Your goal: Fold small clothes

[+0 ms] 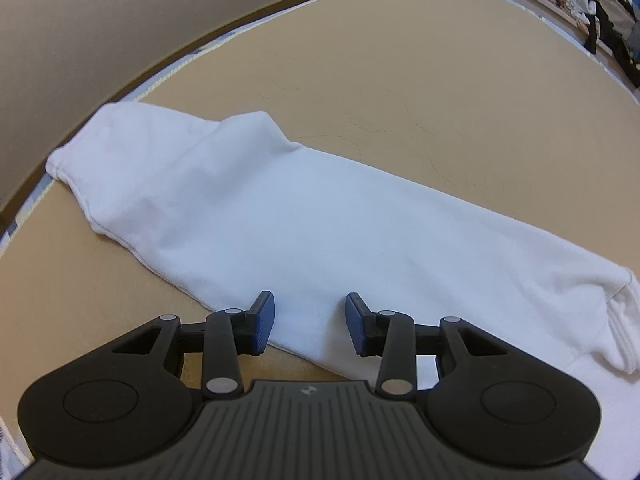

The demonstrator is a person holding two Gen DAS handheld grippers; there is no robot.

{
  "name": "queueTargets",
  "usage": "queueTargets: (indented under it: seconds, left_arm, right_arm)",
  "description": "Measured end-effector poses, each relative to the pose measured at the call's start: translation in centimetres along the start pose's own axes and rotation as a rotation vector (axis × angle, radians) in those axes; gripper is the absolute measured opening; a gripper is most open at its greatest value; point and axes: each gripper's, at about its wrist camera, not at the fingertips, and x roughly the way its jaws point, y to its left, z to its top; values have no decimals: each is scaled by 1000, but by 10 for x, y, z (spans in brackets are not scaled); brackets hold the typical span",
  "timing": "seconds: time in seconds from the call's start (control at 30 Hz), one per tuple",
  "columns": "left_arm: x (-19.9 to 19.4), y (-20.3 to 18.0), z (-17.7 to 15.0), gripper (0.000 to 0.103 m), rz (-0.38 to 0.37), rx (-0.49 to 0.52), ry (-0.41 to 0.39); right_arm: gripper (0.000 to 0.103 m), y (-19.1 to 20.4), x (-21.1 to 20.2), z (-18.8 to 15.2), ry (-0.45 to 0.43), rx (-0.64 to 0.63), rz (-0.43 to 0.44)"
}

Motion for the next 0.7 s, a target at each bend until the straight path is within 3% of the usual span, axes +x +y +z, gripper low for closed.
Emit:
queueTargets:
  seconds: [0.07,0.1,0.17,0.23,0.33,0.4,0.53,0.6,0.63,0.7]
  left_arm:
    - [-1,-2,-4,44,12,15,-17]
    - [-6,-5,-6,44,13,20,-35]
    - [-18,-11,-10,44,-3,40,-90]
    - [-35,-22,-16,44,-29,92,-164]
    - [-66,-46,-30,44,-163,200,-277]
    - [-79,-62,-36,44,-295,241,-316]
    - [-76,-114,-37,45,-441,341,-282]
    - [-69,-144,-31,49,-459,424,-291]
    - [-63,-157,-27,60,-442,461,-296]
    - [-50,-177,-20,71,-424,543,-299]
  right_arm:
    - [1,-84,23,-5,54,136,-300]
    - [2,-119,32,-8,104,232,-369]
    - [2,-153,39,-12,121,257,-397]
    - [4,-151,40,-13,118,180,-482]
    - [6,-144,21,-1,-27,125,-553]
    - [7,-120,20,5,-68,97,-473]
    - [12,-54,28,-9,38,59,-55]
    - [13,-10,37,-22,107,9,135]
    - [19,11,39,-28,147,-19,207]
    - [28,54,49,-43,254,-68,351]
